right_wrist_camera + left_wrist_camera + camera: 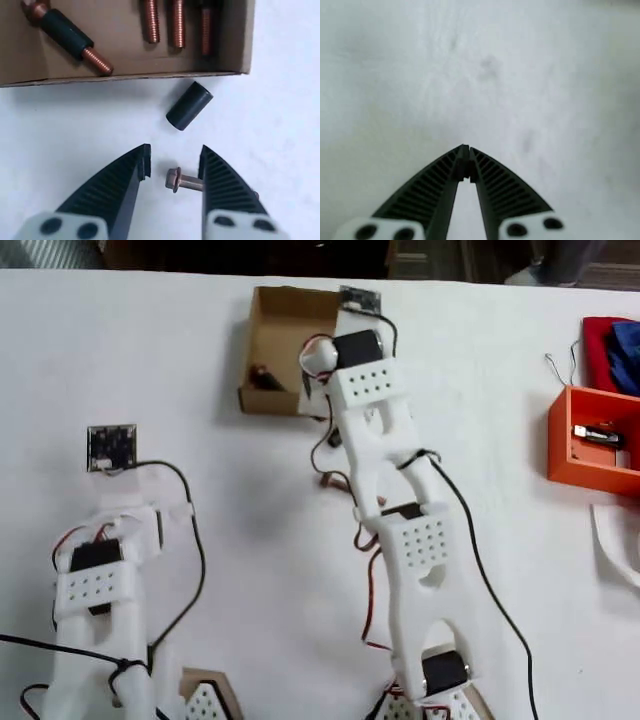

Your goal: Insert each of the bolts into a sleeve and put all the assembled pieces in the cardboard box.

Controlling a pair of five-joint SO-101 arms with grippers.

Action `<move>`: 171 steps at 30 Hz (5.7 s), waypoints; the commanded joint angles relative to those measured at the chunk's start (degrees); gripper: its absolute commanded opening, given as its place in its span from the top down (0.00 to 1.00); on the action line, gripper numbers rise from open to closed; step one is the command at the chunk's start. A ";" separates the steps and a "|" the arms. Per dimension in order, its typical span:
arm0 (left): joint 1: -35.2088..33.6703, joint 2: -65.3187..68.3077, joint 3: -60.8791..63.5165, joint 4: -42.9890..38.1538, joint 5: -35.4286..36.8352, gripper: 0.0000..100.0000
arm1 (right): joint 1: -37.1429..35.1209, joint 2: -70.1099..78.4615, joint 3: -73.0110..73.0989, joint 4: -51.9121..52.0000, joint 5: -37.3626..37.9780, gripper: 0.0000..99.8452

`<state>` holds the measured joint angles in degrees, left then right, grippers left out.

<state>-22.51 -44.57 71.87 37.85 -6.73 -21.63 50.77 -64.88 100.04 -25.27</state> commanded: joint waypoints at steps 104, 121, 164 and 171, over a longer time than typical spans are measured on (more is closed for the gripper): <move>-0.26 -0.35 1.71 -2.90 -0.26 0.97 | -8.31 -46.64 86.59 -34.59 21.54 0.88; -0.26 -0.35 1.80 -2.90 -0.26 0.97 | -7.96 -46.64 89.85 -35.82 25.58 0.83; -0.26 -0.35 1.63 -2.90 -0.26 0.97 | -4.53 -37.23 87.74 -36.70 25.58 0.87; -0.26 -0.35 1.71 -2.90 -0.26 0.97 | -4.35 -38.11 87.38 -37.05 25.49 0.98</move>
<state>-22.59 -44.57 73.80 35.74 -6.73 -26.11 13.23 22.95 62.77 -0.04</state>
